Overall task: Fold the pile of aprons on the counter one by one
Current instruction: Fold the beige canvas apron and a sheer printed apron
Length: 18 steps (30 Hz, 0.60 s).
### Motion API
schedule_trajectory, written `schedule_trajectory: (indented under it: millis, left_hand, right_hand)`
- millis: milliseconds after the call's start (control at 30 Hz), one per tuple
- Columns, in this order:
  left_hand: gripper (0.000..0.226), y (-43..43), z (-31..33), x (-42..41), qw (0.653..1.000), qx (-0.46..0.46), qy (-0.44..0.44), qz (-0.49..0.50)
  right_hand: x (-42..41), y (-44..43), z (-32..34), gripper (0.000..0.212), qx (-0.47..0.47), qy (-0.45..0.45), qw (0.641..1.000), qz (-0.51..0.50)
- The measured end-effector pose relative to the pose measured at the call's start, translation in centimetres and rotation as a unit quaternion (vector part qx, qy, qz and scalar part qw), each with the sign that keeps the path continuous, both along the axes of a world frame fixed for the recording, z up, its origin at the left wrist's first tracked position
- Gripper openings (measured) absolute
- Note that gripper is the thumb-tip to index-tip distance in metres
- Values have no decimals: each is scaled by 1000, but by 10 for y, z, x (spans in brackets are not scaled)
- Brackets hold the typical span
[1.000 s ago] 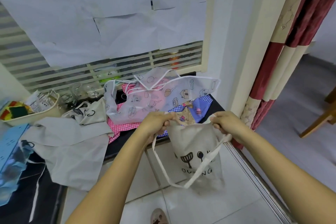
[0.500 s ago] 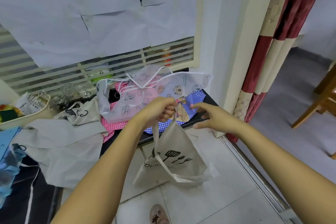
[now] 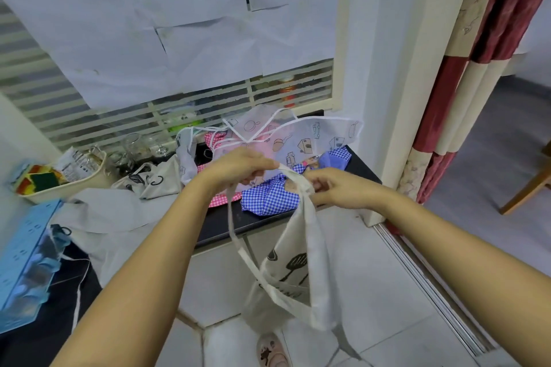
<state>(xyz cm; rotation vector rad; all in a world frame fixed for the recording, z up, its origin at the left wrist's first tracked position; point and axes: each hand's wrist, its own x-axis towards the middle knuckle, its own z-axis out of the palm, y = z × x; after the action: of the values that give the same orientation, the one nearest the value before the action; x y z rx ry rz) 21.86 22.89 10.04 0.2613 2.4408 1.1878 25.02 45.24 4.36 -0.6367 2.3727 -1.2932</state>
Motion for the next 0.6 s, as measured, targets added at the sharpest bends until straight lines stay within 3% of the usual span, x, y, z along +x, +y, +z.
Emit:
schedule_trajectory:
  millis: [133,167,233,300,367,400,500,567,600]
  left_hand:
    - [22,-14,-38,-2,977,12,104,185]
    - [27,-11,-45,2,968,15,138,207]
    - [32,0,-52,12,961,32,181,206]
    - [34,14,-60,27,984,48,132,111]
    - [46,24,-78,40,999,20,48,11]
    - [63,27,-87,43,1000,-3,25,2]
    - [100,27,-115,41,994,9,-37,98]
    - [97,27,-126,40,984,51,-111,129]
    - [86,27,-129,40,979,84,-146,117]
  right_hand:
    - [-4,2,5,15,105,146,980,-89]
    - [-3,-1,8,15,116,171,973,-106]
    - [-4,-6,12,22,125,207,959,-149]
    - [-9,-8,12,28,107,212,955,-179]
    - [-14,-6,15,28,86,195,964,-160]
    - [-16,-4,18,28,73,178,972,-137]
    - [-16,2,30,21,-27,68,993,-94]
    - [-13,9,38,11,-137,-36,987,-80]
    - [-13,15,42,16,-184,-77,977,-72]
